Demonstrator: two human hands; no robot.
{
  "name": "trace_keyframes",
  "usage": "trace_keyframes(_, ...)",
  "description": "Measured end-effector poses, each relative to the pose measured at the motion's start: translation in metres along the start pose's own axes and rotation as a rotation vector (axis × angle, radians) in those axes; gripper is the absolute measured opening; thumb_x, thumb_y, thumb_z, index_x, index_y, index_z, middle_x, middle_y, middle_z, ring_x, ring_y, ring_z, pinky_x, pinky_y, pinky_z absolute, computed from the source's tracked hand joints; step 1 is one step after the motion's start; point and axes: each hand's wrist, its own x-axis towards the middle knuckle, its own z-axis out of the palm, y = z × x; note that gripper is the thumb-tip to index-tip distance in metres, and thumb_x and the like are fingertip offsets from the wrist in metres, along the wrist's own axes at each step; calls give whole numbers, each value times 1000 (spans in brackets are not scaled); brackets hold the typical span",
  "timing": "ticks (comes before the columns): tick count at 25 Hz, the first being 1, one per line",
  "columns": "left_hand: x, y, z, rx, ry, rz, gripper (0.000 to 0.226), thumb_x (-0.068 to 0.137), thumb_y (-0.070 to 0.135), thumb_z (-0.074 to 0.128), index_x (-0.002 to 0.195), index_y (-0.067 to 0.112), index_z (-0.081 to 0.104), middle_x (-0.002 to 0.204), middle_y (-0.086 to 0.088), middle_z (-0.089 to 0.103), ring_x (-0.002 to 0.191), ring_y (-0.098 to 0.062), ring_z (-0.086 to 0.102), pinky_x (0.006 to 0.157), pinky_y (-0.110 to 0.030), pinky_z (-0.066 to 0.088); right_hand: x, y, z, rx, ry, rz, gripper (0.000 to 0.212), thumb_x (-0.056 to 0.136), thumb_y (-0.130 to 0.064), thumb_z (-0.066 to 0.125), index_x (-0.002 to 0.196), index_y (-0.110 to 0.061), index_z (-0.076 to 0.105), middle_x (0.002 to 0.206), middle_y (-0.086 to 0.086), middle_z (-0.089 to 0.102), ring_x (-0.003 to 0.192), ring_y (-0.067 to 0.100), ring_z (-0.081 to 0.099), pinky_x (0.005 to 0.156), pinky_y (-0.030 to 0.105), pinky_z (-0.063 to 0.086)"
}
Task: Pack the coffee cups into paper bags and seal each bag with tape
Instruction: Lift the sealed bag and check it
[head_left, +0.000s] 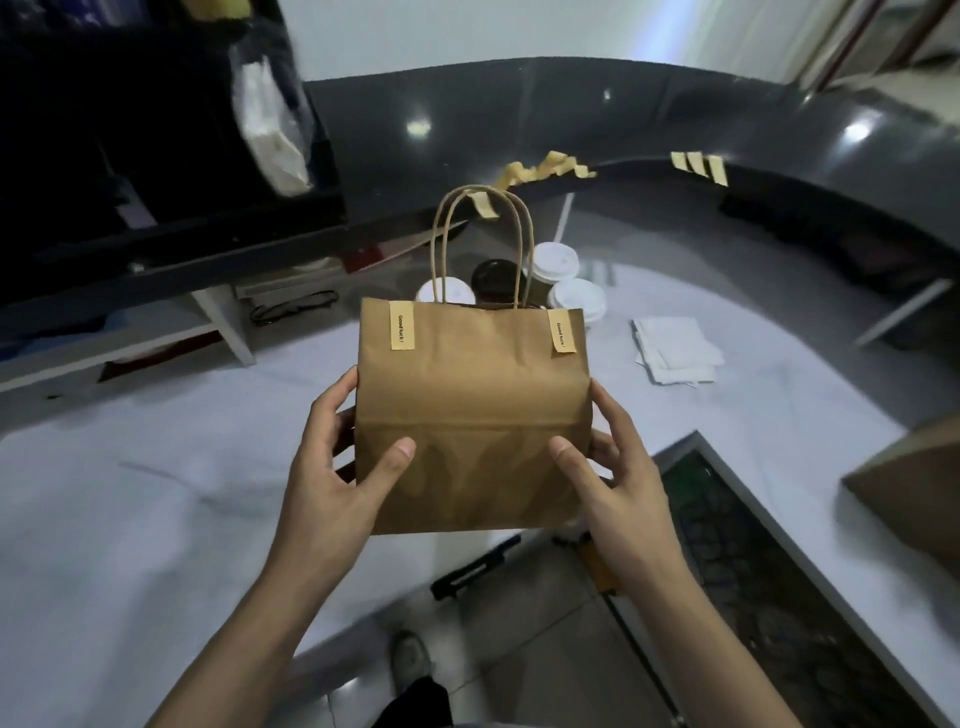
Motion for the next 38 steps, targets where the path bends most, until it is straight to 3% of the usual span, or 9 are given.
trace_keyframes(3, -16, 14, 34, 5, -68, 5, 70, 73, 51, 70, 134, 63, 39, 132, 20, 58, 119, 8, 51, 89, -34, 51, -18, 7, -39, 36, 70, 12, 69, 76, -60, 67, 140, -63, 42, 128, -12, 64, 116, 3, 61, 92, 28, 56)
trace_keyframes(8, -46, 31, 91, 16, -177, 52, 75, 73, 47, 70, 141, 57, 38, 129, 30, 56, 113, 19, 50, 86, -23, 48, -56, 24, -103, 80, 178, 18, 68, 77, -57, 70, 140, -61, 43, 130, -12, 64, 119, 4, 61, 101, 39, 54)
trace_keyframes(12, -76, 43, 132, 20, -278, 86, 76, 74, 45, 72, 142, 56, 38, 132, 23, 58, 119, 7, 54, 92, -34, 52, -90, 38, -150, 122, 282, 5, 69, 79, -52, 71, 142, -58, 44, 129, -10, 66, 121, 3, 61, 102, 39, 54)
trace_keyframes(18, -127, 55, 189, 7, -417, 139, 74, 76, 42, 72, 141, 56, 39, 132, 18, 59, 120, 5, 55, 86, -22, 48, -146, 59, -211, 146, 411, 15, 64, 81, -51, 71, 139, -61, 45, 127, -6, 68, 122, 10, 62, 102, 44, 54)
trace_keyframes(24, -178, 61, 243, 0, -570, 179, 74, 76, 43, 73, 140, 58, 39, 137, 19, 55, 123, -1, 55, 102, -44, 51, -208, 78, -267, 160, 582, 25, 60, 87, -45, 71, 139, -61, 45, 127, -10, 68, 119, 4, 62, 102, 38, 53)
trace_keyframes(31, -220, 76, 310, 35, -817, 236, 72, 78, 43, 73, 138, 63, 38, 135, 23, 55, 120, 10, 52, 107, -44, 47, -270, 97, -316, 173, 853, 69, 59, 92, -34, 71, 140, -58, 47, 123, -12, 70, 115, 1, 64, 97, 29, 54)
trace_keyframes(36, -242, 84, 371, 4, -1030, 258, 72, 80, 37, 73, 140, 58, 40, 133, 13, 59, 124, -8, 57, 106, -46, 48, -306, 111, -350, 176, 1052, 133, 56, 91, -36, 71, 135, -62, 48, 120, -11, 71, 116, 6, 65, 104, 42, 52)
trace_keyframes(38, -252, 86, 397, -7, -1109, 274, 73, 80, 37, 73, 141, 58, 38, 134, 14, 59, 124, -8, 57, 101, -42, 52, -318, 118, -366, 186, 1131, 151, 55, 91, -38, 72, 135, -61, 49, 124, -6, 69, 120, 12, 63, 106, 46, 50)
